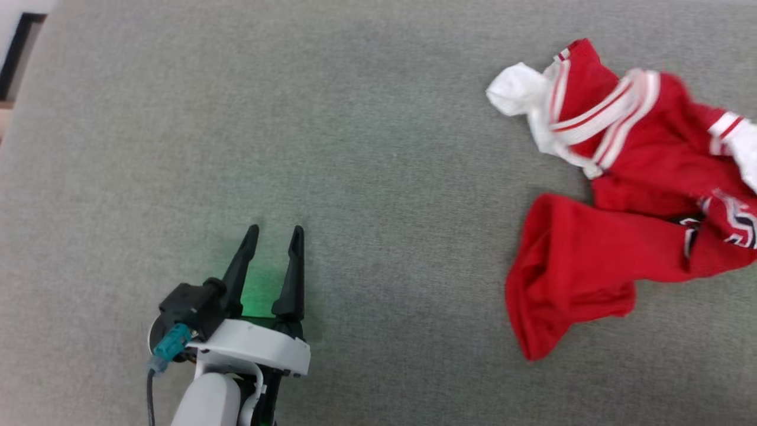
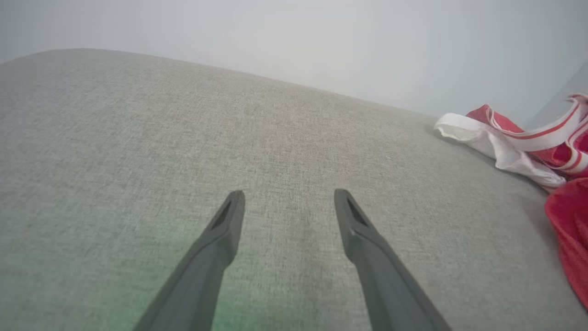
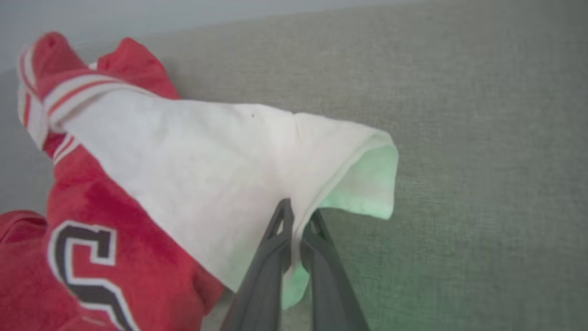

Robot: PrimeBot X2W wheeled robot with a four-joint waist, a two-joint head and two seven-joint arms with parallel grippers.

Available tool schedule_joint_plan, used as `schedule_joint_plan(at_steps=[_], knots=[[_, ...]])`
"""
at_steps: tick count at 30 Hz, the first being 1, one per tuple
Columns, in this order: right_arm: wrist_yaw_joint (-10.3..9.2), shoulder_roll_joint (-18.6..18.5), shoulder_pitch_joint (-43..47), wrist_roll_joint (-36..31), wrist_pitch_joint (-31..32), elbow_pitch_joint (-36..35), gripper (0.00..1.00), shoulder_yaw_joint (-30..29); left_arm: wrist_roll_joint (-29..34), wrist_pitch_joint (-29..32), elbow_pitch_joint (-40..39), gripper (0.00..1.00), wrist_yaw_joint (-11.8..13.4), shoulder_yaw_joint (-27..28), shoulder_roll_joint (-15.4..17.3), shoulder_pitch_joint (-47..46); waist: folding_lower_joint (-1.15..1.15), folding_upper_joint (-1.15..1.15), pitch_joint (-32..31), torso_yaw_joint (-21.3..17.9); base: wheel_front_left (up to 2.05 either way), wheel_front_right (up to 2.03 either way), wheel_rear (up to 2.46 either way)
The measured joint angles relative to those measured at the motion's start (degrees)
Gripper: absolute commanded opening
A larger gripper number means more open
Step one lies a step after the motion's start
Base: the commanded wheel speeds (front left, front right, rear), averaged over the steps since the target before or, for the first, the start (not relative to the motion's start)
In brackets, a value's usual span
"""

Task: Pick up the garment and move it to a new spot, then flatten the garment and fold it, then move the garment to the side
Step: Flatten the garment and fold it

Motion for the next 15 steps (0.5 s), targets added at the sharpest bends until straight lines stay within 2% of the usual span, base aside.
schedule_joint_plan(at_steps=[7,14,15], knots=[[0.00,8.92,0.01,-9.54,-1.93,8.68,0.00,-12.11,1.25,0.00,0.01,1.00,-0.16,0.34,-0.01,0.03,0.00,0.00,-0.34,-1.37,0.00,0.00,0.00],[0.01,17.60,-3.37,-20.03,-5.82,10.99,0.00,-19.57,1.94,0.00,-0.65,1.00,-0.18,0.11,1.31,-0.31,0.00,0.00,-0.49,-2.71,0.00,0.00,0.00],[0.01,18.45,-3.67,-20.97,-6.82,10.90,0.15,-20.09,1.86,0.00,-0.79,1.00,-0.18,-0.22,1.72,-0.60,0.00,0.00,-0.52,-3.02,0.00,0.00,0.00]])
